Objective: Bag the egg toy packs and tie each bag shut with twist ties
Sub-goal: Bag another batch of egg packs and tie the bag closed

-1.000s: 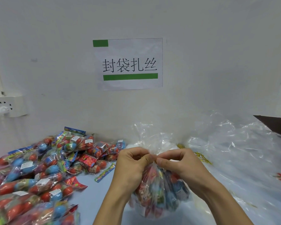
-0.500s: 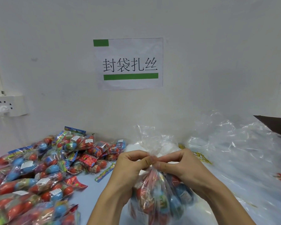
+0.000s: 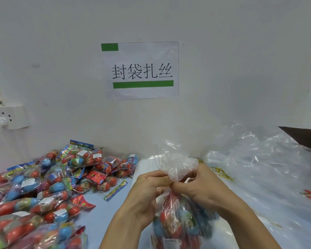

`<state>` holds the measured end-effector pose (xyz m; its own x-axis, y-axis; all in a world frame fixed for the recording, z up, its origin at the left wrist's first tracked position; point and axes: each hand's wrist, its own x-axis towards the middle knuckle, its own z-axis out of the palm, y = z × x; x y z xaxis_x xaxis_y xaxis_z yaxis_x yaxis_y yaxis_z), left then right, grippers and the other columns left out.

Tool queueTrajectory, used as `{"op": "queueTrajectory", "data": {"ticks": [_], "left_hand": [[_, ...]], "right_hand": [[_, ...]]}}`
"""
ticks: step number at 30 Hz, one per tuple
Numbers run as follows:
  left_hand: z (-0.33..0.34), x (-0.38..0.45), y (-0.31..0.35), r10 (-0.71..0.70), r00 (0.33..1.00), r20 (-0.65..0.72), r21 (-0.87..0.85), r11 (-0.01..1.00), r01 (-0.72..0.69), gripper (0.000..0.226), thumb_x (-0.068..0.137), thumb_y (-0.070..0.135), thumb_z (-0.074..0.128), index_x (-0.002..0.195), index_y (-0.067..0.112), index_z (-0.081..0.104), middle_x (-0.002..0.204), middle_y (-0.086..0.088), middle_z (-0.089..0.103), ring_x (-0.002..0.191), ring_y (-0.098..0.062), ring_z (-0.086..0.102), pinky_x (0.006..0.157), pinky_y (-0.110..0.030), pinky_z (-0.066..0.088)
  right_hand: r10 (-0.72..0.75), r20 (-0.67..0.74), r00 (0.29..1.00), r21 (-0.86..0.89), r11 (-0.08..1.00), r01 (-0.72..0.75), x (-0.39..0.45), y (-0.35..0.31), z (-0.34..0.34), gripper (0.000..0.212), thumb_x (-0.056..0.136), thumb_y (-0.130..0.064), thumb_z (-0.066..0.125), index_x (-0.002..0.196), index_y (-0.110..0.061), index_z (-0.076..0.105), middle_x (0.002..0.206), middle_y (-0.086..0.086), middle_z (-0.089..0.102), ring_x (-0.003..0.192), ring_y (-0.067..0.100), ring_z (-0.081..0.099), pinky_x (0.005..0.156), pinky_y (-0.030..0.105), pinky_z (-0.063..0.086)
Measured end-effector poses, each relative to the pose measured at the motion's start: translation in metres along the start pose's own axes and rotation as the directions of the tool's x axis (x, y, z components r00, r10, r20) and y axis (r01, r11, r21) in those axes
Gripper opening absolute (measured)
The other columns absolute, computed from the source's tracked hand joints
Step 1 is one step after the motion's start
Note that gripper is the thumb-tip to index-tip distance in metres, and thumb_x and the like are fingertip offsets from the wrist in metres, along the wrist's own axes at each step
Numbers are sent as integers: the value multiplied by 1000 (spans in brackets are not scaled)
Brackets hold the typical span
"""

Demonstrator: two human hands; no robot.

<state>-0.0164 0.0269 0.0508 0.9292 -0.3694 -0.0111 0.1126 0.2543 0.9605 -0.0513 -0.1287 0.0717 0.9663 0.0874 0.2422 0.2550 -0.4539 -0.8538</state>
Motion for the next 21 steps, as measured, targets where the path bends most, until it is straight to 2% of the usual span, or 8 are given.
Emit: {"op": "queueTrajectory", "data": {"ticks": [2, 5, 8, 10, 12, 14, 17, 21], "left_hand": [[3, 0, -1, 13, 1000, -21, 4, 1000, -13, 11, 71, 1, 71, 78, 6, 79, 91, -19, 72, 88, -31, 62, 86, -45, 53], [8, -1, 3, 58, 998, -31, 8, 998, -58, 11, 77, 3, 71, 84, 6, 79, 91, -17, 74, 84, -26, 68, 73, -35, 56], [13, 0, 4, 134, 987, -90, 49, 990, -130, 19, 84, 4, 72, 103, 6, 71, 92, -16, 76, 77, -23, 72, 66, -29, 58], [13, 1, 3, 164, 974, -154, 109, 983, -148, 24, 85, 6, 75, 107, 10, 65, 91, -14, 76, 78, -23, 74, 70, -30, 57], [14, 2, 3, 199, 966, -167, 182, 969, -169, 15, 84, 8, 76, 98, 7, 70, 91, -16, 76, 84, -26, 74, 82, -36, 58], [14, 2, 1, 245, 957, -159, 308, 933, -187, 4, 86, 13, 75, 86, 9, 76, 86, -11, 76, 88, -25, 73, 89, -40, 57], [15, 3, -2, 257, 954, -156, 454, 876, -161, 22, 90, 28, 71, 75, 13, 77, 78, -4, 76, 84, -21, 73, 85, -36, 57], [15, 5, -1, 265, 949, -169, 489, 859, -153, 26, 93, 23, 68, 70, 15, 76, 74, -1, 75, 78, -15, 73, 77, -28, 57]], "right_hand": [[11, -5, 1000, -2, 1000, -11, 0, 0, -1, 7, 81, -16, 72, 81, -20, 78, 80, -4, 77, 75, 12, 72, 71, 26, 58], [-10, -23, 1000, -25, 1000, 10, -1, -2, -1, 12, 83, -15, 70, 74, -19, 77, 67, -5, 71, 56, 2, 57, 56, 14, 44], [23, -84, 996, -3, 1000, -23, -2, 1, -5, 17, 85, -18, 67, 70, -14, 74, 61, -1, 65, 57, 6, 52, 58, 20, 41], [49, -112, 993, 49, 998, -44, -2, 3, -9, 20, 87, -22, 68, 77, -7, 75, 73, 12, 71, 65, 11, 58, 65, 28, 45], [64, -117, 991, 79, 995, -55, -2, 5, -11, 20, 88, -22, 69, 80, -6, 76, 84, 17, 74, 71, 14, 64, 69, 30, 49], [68, -121, 990, 83, 995, -58, -2, 5, -9, 16, 88, -18, 69, 80, -5, 76, 87, 18, 73, 72, 14, 64, 69, 29, 49], [77, -141, 987, 95, 993, -64, -1, 5, -6, 14, 88, -13, 68, 78, -7, 77, 84, 15, 75, 73, 24, 70, 69, 28, 52], [87, -133, 987, 126, 990, -70, 1, 5, -4, 14, 87, -12, 69, 77, -9, 78, 82, 14, 76, 76, 22, 72, 72, 31, 54]]}}
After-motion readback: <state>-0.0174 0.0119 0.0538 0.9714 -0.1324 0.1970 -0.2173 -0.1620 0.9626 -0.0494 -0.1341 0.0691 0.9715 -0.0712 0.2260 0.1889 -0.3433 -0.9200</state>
